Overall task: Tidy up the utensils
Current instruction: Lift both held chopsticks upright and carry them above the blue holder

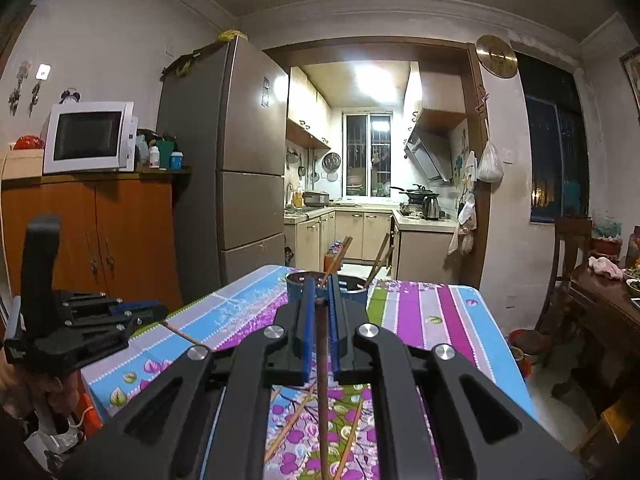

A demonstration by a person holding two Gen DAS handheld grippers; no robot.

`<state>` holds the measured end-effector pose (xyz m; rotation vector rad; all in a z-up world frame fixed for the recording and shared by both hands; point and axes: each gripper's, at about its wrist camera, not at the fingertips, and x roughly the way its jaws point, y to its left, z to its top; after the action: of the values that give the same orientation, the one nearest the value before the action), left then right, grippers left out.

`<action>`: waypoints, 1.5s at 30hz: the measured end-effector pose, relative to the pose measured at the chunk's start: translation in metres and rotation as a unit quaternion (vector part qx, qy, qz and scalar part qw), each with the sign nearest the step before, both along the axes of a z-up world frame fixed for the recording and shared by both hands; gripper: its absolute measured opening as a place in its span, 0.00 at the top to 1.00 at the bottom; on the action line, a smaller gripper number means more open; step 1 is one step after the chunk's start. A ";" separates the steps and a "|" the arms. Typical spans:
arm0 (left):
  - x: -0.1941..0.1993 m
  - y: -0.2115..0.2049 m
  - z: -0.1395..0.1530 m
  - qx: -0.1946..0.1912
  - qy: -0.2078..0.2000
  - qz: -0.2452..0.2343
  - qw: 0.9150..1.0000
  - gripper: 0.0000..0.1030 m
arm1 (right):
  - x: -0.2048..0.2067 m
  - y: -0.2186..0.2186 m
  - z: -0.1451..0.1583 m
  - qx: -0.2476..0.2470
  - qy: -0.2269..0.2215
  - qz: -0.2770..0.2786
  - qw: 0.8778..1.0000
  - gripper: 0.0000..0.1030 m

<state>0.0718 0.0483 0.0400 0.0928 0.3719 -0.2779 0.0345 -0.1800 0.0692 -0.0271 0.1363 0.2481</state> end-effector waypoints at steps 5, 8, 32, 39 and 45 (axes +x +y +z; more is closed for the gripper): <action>-0.003 -0.001 0.027 -0.015 -0.030 -0.012 0.999 0.93 | 0.008 -0.001 0.013 0.014 -0.005 0.012 1.000 0.95; -0.006 -0.004 0.036 -0.016 -0.042 -0.014 0.999 0.93 | 0.012 -0.001 0.018 0.020 -0.005 0.019 1.000 0.95; 0.012 -0.010 0.048 -0.031 -0.042 -0.042 0.998 0.93 | 0.038 0.005 0.032 0.028 0.030 0.048 0.998 0.95; 0.031 -0.012 0.061 -0.039 -0.049 -0.054 0.997 0.93 | 0.066 0.008 0.032 0.029 0.055 0.056 0.997 0.95; 0.078 -0.030 0.122 -0.036 -0.111 -0.066 0.991 0.93 | 0.104 0.005 0.073 0.031 0.034 0.048 0.998 0.95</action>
<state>0.1501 0.0188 0.1622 0.0775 0.1341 -0.4081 0.1384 -0.1754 0.1420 0.0364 0.1944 0.3494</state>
